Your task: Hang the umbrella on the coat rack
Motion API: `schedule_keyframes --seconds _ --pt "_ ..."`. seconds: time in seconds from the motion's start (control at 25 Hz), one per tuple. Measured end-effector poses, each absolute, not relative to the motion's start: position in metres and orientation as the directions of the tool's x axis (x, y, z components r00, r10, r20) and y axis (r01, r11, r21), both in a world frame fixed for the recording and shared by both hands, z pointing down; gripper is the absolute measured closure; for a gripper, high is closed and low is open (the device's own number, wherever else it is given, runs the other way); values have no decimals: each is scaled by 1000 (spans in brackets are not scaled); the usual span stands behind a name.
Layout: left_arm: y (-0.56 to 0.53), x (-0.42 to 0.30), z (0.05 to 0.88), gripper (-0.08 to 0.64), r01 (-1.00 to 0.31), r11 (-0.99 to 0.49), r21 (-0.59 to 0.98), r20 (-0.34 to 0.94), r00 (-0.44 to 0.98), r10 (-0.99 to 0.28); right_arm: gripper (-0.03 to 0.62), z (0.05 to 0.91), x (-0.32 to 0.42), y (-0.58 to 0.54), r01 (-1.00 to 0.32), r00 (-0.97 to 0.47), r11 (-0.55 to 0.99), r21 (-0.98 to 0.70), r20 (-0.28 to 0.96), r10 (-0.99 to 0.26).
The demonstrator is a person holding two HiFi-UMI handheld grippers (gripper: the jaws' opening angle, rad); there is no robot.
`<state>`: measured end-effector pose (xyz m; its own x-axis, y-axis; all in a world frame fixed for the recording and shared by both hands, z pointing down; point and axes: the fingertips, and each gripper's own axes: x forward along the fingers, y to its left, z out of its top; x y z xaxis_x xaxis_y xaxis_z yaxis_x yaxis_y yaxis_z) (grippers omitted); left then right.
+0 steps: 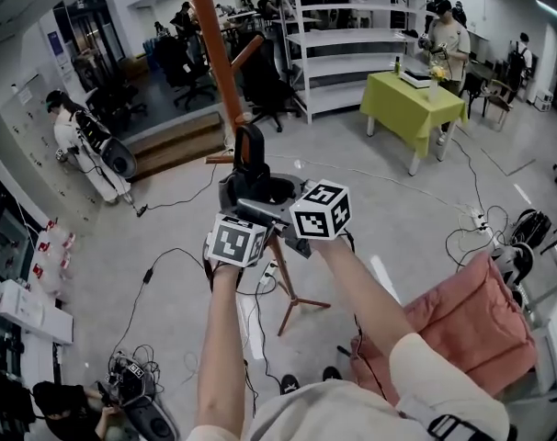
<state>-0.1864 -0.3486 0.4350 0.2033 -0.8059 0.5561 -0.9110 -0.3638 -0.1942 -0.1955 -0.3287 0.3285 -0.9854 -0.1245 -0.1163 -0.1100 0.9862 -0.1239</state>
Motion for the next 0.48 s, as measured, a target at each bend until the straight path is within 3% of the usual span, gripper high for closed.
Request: schedule_keyframes --seconds 0.48 --pt "-347 -172 404 278 -903 -394 -174 472 274 -838 327 299 -185 -323 75 -990 991 -115 -125 61"
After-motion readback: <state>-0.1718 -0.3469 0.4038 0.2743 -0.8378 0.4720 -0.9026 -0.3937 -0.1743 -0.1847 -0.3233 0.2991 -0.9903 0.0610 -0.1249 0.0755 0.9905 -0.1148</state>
